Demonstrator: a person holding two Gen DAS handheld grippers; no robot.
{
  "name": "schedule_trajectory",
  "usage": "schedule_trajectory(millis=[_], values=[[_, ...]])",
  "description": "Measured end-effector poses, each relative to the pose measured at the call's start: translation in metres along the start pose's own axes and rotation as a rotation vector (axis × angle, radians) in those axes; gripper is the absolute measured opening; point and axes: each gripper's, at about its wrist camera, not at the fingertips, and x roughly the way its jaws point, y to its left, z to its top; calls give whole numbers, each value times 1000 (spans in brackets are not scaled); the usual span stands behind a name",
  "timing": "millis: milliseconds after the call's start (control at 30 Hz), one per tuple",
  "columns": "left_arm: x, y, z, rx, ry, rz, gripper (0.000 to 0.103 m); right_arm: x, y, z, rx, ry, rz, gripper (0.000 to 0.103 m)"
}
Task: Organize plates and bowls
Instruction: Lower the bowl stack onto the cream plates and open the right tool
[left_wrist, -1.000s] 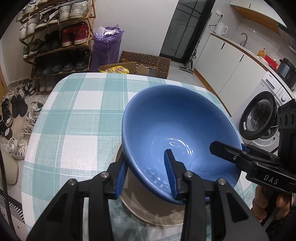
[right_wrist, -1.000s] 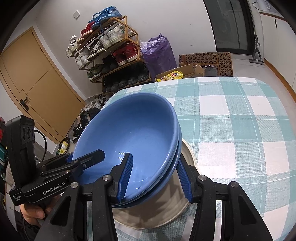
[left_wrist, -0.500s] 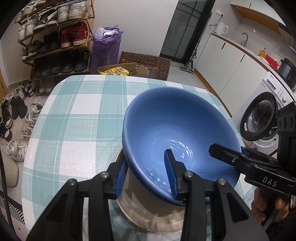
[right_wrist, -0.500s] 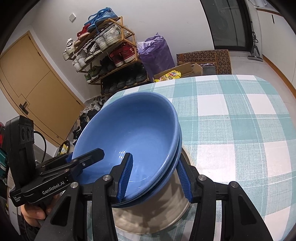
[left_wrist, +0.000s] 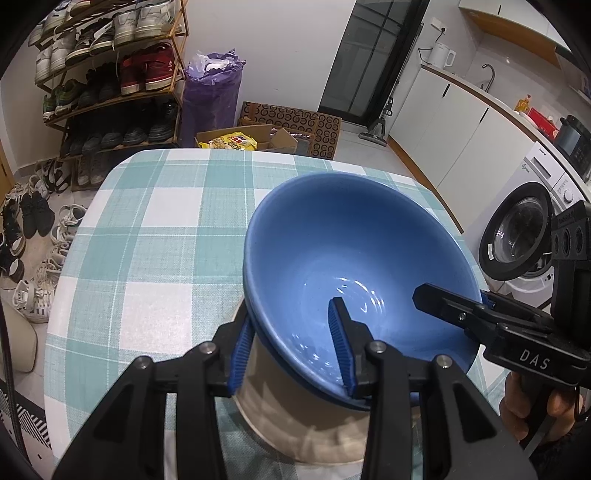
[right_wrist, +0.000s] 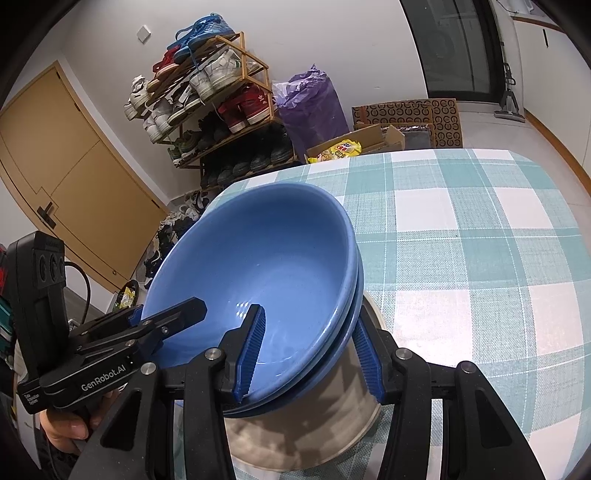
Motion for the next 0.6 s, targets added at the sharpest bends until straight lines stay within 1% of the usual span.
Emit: schedule_trajectory(millis=[300, 467, 567, 600], values=[[1, 1, 0, 12, -7, 0, 39, 2, -2, 0, 4, 1, 12, 50], [1, -2, 0, 29, -7, 12, 45, 3, -5, 1, 14, 7, 28, 51], [2, -2, -1, 24, -5, -8, 50, 3, -4, 0, 10, 10, 38, 56], [1, -2, -2, 23, -5, -13, 52, 3, -4, 0, 8, 10, 38, 63]])
